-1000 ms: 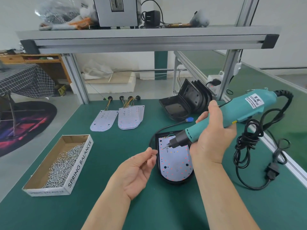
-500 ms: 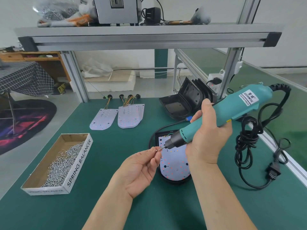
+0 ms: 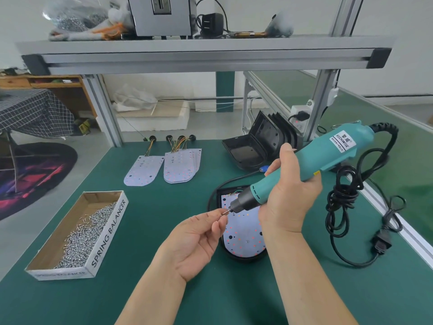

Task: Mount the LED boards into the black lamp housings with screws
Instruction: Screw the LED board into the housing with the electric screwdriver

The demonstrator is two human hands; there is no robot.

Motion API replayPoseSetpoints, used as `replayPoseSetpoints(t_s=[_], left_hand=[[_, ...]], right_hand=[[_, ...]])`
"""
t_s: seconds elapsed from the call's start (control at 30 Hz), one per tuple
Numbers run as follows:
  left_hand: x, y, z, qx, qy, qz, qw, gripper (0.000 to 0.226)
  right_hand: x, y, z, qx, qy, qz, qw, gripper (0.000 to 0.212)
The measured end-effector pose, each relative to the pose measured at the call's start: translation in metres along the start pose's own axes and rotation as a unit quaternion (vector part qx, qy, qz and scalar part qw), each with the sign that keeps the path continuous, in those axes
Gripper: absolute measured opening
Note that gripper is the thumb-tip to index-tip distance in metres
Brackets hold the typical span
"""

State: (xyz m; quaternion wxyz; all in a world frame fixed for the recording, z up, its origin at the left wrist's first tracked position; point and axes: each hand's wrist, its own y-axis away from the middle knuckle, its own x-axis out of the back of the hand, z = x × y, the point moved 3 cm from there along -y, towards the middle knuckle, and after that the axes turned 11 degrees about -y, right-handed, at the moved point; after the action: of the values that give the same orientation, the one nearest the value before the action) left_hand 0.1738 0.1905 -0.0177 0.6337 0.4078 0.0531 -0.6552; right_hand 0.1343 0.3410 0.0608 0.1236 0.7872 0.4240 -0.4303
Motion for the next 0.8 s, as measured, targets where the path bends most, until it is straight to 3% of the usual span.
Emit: replayPoseSetpoints(t_s=[0.37,0.5,0.57,0.63,0.73,0.8], left_hand=[[-0.005,-0.006,-0.007,-0.108,-0.065,-0.009,0.992,0.012],[0.007,-0.011,0.003,-0.120,-0.122,0.039,0.984,0.042],[0.022,-0.021,0.008,-0.119,-0.216,0.134,0.960,0.046],[0.032,-0.033,0.008,-0.099,-0.349,0.207,0.908,0.044],[0.022,-0.047,0.008,-0.084,-0.484,0.196,0.849,0.039],[0.011,-0.057,0.008,-0.084,-0.556,0.182,0.807,0.055]], right_hand=[[0.006,-0.009,0.004,0.002,0.008,0.031,0.999,0.020],[0.005,-0.019,0.008,0.000,0.007,0.027,1.000,0.021],[0.001,-0.026,0.011,0.006,0.015,0.019,1.000,0.022],[-0.003,-0.032,0.015,0.015,0.032,0.008,0.999,0.020],[-0.009,-0.040,0.025,0.037,0.065,-0.026,0.997,0.018],[-0.011,-0.044,0.033,0.053,0.099,-0.053,0.992,0.018]])
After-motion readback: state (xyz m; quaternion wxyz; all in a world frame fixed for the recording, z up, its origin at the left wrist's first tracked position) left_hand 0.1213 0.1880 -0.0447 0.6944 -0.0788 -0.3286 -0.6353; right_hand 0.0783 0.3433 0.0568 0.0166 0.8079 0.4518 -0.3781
